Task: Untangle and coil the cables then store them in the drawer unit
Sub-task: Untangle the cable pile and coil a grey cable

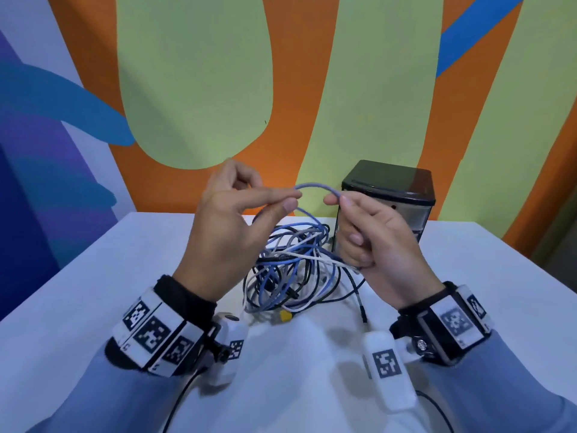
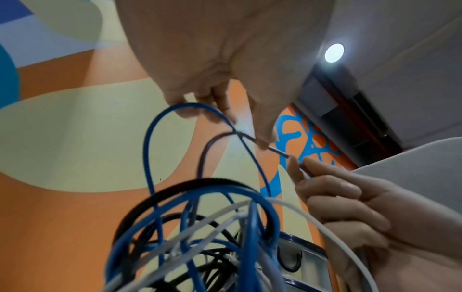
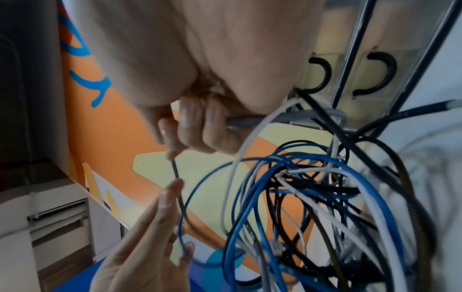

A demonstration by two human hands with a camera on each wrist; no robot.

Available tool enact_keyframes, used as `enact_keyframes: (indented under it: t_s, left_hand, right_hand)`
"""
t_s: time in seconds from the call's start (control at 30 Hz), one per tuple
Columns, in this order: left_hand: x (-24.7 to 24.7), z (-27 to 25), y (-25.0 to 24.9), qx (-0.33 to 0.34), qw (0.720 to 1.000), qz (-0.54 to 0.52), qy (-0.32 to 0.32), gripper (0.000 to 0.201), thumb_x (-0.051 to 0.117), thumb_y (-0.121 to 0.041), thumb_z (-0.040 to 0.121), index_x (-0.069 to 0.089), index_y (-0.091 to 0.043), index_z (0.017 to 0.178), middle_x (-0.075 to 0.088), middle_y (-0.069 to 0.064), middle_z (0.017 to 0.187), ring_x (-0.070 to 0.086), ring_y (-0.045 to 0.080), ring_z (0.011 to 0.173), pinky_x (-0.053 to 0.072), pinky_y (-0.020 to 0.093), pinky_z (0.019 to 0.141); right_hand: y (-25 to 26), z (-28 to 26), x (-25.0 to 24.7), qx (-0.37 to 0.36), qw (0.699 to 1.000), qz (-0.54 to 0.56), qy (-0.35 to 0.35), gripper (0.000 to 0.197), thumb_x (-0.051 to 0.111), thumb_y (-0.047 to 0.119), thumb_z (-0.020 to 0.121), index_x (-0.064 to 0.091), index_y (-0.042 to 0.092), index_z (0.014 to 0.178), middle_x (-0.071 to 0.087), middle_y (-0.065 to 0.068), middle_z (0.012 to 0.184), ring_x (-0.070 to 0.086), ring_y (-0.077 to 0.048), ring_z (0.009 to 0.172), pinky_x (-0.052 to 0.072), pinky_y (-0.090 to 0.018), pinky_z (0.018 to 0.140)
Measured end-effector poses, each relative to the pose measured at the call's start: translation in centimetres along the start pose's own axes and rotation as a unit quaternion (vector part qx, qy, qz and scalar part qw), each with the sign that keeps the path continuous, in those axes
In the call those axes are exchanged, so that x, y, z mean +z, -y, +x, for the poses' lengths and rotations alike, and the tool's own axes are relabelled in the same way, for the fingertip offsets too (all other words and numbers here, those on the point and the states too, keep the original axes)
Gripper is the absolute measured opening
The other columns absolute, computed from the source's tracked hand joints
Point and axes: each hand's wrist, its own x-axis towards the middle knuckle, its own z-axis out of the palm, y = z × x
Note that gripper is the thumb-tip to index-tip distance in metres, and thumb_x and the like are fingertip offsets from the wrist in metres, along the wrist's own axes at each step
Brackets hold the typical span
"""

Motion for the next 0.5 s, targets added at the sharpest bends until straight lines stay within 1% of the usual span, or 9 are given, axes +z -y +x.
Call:
enact_keyframes:
  t_s: [0.07, 0.1, 0.13, 0.2, 0.27, 0.33, 0.37, 0.43, 0.5]
  left_hand:
    - [-0.3, -0.1, 0.2, -0.026, 0.997, 0.078, 0.008, 0.018, 0.072, -0.061, 0.089, 0.081, -0.046, 0.097, 0.046, -0.006, 0.107, 0.042, 0.017, 0.105, 0.040, 0.046, 0.092]
    - [-0.4, -0.1, 0.4, -0.032, 0.995, 0.089, 0.025, 0.021, 0.072, -0.064, 0.087, 0.078, -0.046, 0.096, 0.046, -0.009, 0.106, 0.043, 0.015, 0.105, 0.043, 0.050, 0.093]
    - [-0.5, -0.1, 0.5, -0.033, 0.994, 0.089, 0.045, 0.021, 0.073, -0.060, 0.086, 0.073, -0.045, 0.101, 0.047, -0.012, 0.104, 0.048, 0.013, 0.102, 0.047, 0.052, 0.091]
    - [-0.3, -0.1, 0.8, -0.036, 0.994, 0.081, 0.070, 0.025, 0.076, -0.041, 0.092, 0.061, -0.041, 0.112, 0.055, -0.015, 0.099, 0.057, 0.010, 0.092, 0.052, 0.049, 0.081]
    - [-0.3, 0.0, 1.1, -0.058, 0.995, 0.059, 0.056, 0.030, 0.073, -0.032, 0.097, 0.054, -0.037, 0.120, 0.066, -0.015, 0.095, 0.064, 0.006, 0.089, 0.055, 0.044, 0.076]
    - [-0.6, 0.2, 1.0, -0.095, 0.994, -0.011, 0.047, 0.030, 0.074, -0.035, 0.098, 0.058, -0.029, 0.122, 0.074, -0.013, 0.092, 0.070, 0.003, 0.091, 0.056, 0.034, 0.075]
    - [-0.8, 0.3, 1.0, -0.112, 0.991, -0.049, 0.060, 0.025, 0.075, -0.035, 0.097, 0.064, -0.026, 0.117, 0.077, -0.011, 0.091, 0.072, 0.003, 0.090, 0.057, 0.031, 0.074]
    - [-0.7, 0.2, 0.8, -0.115, 0.984, -0.088, 0.107, 0.006, 0.074, -0.027, 0.099, 0.075, -0.024, 0.104, 0.078, -0.007, 0.090, 0.075, 0.008, 0.086, 0.060, 0.038, 0.075]
    - [-0.4, -0.1, 0.7, -0.116, 0.979, -0.128, 0.112, 0.009, 0.070, -0.020, 0.103, 0.079, -0.021, 0.105, 0.078, -0.001, 0.095, 0.078, 0.015, 0.083, 0.064, 0.045, 0.075]
  right_hand:
    - [0.3, -0.1, 0.1, -0.016, 0.998, 0.059, 0.006, 0.023, 0.054, 0.026, 0.102, 0.071, 0.015, 0.111, 0.034, 0.002, 0.065, 0.027, -0.007, 0.044, 0.017, -0.022, 0.046]
    - [0.5, 0.0, 0.1, -0.024, 0.996, 0.090, 0.009, 0.023, 0.052, 0.025, 0.104, 0.069, 0.015, 0.113, 0.034, 0.002, 0.065, 0.029, -0.006, 0.044, 0.018, -0.022, 0.046]
    - [0.6, 0.0, 0.0, -0.031, 0.992, 0.118, 0.012, 0.023, 0.050, 0.025, 0.105, 0.068, 0.014, 0.114, 0.035, 0.002, 0.065, 0.030, -0.006, 0.045, 0.018, -0.022, 0.046]
    - [0.9, 0.1, 0.0, -0.037, 0.986, 0.159, 0.018, 0.023, 0.047, 0.026, 0.106, 0.066, 0.016, 0.113, 0.037, 0.002, 0.064, 0.032, -0.006, 0.045, 0.019, -0.022, 0.047]
    - [1.1, -0.1, 0.0, -0.034, 0.987, 0.158, 0.024, 0.024, 0.045, 0.028, 0.106, 0.067, 0.020, 0.111, 0.038, 0.002, 0.063, 0.032, -0.007, 0.045, 0.019, -0.023, 0.046]
    - [1.3, -0.3, 0.3, -0.028, 0.990, 0.133, 0.037, 0.024, 0.045, 0.029, 0.106, 0.067, 0.021, 0.110, 0.038, 0.000, 0.064, 0.033, -0.008, 0.045, 0.020, -0.022, 0.043]
    - [1.3, -0.4, 0.4, -0.025, 0.991, 0.122, 0.044, 0.024, 0.045, 0.030, 0.106, 0.067, 0.022, 0.111, 0.038, -0.001, 0.065, 0.034, -0.009, 0.045, 0.021, -0.022, 0.041]
    - [1.2, -0.6, 0.8, -0.019, 0.994, 0.099, 0.050, 0.023, 0.046, 0.031, 0.106, 0.067, 0.023, 0.111, 0.043, -0.003, 0.067, 0.038, -0.011, 0.047, 0.027, -0.021, 0.039]
    - [1.2, -0.7, 1.0, -0.013, 0.995, 0.081, 0.051, 0.024, 0.047, 0.033, 0.104, 0.068, 0.024, 0.110, 0.058, -0.006, 0.075, 0.052, -0.015, 0.055, 0.044, -0.024, 0.044]
